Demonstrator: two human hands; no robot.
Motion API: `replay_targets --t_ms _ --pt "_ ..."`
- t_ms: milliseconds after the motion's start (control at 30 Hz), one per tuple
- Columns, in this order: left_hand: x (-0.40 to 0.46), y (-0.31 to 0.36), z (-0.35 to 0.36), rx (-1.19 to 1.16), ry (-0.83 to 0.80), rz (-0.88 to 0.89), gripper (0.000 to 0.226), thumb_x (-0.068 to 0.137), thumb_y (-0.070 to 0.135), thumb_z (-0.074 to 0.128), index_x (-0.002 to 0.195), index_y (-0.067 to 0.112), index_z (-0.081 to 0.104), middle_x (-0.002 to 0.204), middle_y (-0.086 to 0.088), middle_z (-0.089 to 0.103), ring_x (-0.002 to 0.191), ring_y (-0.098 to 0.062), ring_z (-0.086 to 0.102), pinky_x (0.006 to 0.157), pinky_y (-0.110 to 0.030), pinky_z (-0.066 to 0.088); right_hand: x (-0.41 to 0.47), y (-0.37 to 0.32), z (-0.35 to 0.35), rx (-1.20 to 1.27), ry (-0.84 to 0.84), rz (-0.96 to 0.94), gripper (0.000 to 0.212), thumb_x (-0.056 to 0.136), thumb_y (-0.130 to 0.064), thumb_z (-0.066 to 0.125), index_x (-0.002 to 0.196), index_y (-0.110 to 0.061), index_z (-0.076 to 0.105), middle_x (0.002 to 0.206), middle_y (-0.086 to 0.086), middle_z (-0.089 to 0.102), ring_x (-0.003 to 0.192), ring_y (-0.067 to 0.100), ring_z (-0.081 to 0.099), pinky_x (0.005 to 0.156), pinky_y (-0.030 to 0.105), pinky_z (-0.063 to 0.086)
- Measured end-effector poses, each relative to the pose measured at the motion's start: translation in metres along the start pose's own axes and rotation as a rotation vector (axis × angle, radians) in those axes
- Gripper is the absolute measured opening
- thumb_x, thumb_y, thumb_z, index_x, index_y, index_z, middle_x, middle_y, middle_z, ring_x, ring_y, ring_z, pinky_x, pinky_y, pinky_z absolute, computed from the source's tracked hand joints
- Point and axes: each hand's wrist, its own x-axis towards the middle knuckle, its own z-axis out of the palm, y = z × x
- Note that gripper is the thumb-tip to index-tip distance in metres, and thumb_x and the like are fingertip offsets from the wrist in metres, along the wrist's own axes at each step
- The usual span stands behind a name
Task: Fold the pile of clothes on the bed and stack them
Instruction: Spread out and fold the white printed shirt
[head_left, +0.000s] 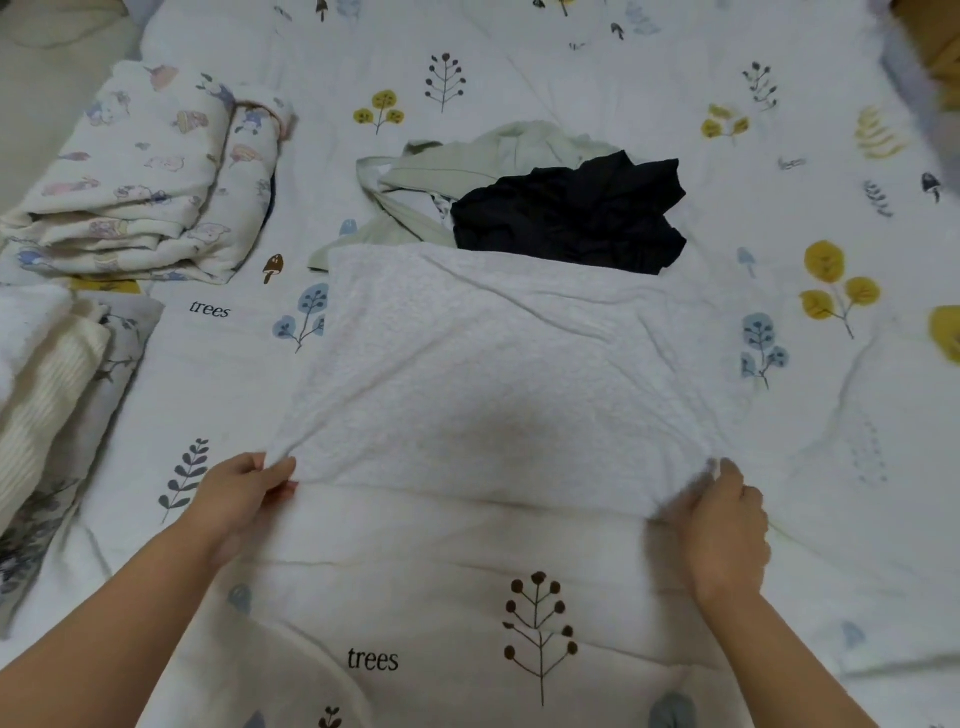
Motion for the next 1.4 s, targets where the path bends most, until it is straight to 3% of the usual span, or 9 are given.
replay_targets --t_ms 267,433,567,667,767,967,1067,1200,1400 --pt "0.0 0.0 0.002 -0.191 0.116 -0.038 0.014 0.091 0.012 0.058 0.078 0.006 0.057 0.055 -0.002 0.06 0.04 -0.003 0.057 0.045 -0.013 0.05 0.019 0.015 -0.01 0.298 -0.254 0.19 0.026 0.083 -0.028 0.068 0.072 -0.011 0.052 0.071 0.006 0.055 0.07 0.026 0.051 0.07 0.039 0.04" --pt "-0.001 0.0 -0.001 -0.108 0.212 0.058 0.031 0.088 0.002 0.06 0.118 -0.002 0.058 0.078 -0.002 0.057 0.07 -0.01 0.052 0.069 -0.019 0.043 0.03 0.021 -0.013 0.202 -0.038 0.371 0.054 0.083 -0.026 0.067 0.123 0.002 0.044 0.125 0.027 0.046 0.111 0.044 0.049 0.095 0.047 0.039" --pt "0.005 0.008 0.004 -0.065 0.098 -0.054 0.012 0.088 0.01 0.062 0.087 -0.001 0.061 0.058 -0.003 0.06 0.045 -0.009 0.053 0.047 -0.018 0.046 0.044 0.025 -0.021 0.391 -0.273 0.326 0.03 0.084 -0.023 0.067 0.073 0.004 0.059 0.066 0.015 0.058 0.057 0.028 0.053 0.058 0.037 0.046" --pt "0.01 0.006 -0.001 0.072 0.101 -0.036 0.017 0.086 0.009 0.064 0.072 0.005 0.055 0.061 -0.005 0.059 0.041 -0.012 0.049 0.044 -0.018 0.042 0.052 0.027 -0.028 0.395 -0.256 0.275 0.022 0.09 -0.013 0.058 0.074 0.002 0.053 0.064 0.011 0.053 0.062 0.03 0.054 0.062 0.04 0.048" --pt "0.009 0.005 -0.01 0.244 0.27 0.035 0.012 0.085 0.006 0.064 0.088 -0.006 0.063 0.055 -0.005 0.054 0.052 -0.02 0.043 0.055 -0.025 0.038 0.063 0.046 -0.034 0.249 -0.055 0.302 0.023 0.093 -0.018 0.051 0.079 0.0 0.051 0.076 0.02 0.057 0.082 0.039 0.059 0.079 0.048 0.049" --pt "-0.008 0.012 0.016 0.741 0.304 0.153 0.027 0.085 0.004 0.061 0.109 -0.007 0.059 0.11 -0.026 0.059 0.098 -0.038 0.054 0.083 -0.039 0.044 0.054 0.056 -0.033 0.553 -0.245 0.401 0.026 0.088 -0.024 0.063 0.079 -0.002 0.054 0.072 0.024 0.064 0.052 0.031 0.061 0.049 0.032 0.054" --pt "-0.012 0.017 0.041 0.979 0.384 0.437 0.044 0.083 0.011 0.061 0.122 -0.006 0.051 0.124 -0.034 0.047 0.111 -0.049 0.046 0.094 -0.053 0.039 0.053 0.046 -0.038 0.733 -0.326 0.467 0.027 0.08 -0.023 0.072 0.08 0.0 0.059 0.072 0.016 0.063 0.06 0.03 0.06 0.043 0.028 0.054" --pt "-0.014 0.01 0.099 1.187 0.059 0.998 0.049 0.077 0.027 0.049 0.119 0.004 0.052 0.12 -0.029 0.057 0.107 -0.045 0.057 0.085 -0.053 0.049 0.054 0.033 -0.042 0.835 -0.47 0.551 0.015 0.079 -0.01 0.07 0.077 0.0 0.059 0.057 0.012 0.062 0.045 0.024 0.053 0.032 0.019 0.042" --pt "-0.027 0.014 0.188 1.482 -0.334 1.097 0.056 0.084 0.041 0.035 0.13 0.016 0.054 0.138 -0.012 0.05 0.123 -0.033 0.052 0.093 -0.055 0.042 0.057 0.028 -0.036 0.864 -0.483 0.462 0.008 0.08 -0.003 0.066 0.088 -0.001 0.063 0.069 0.009 0.072 0.073 0.029 0.065 0.054 0.027 0.054"
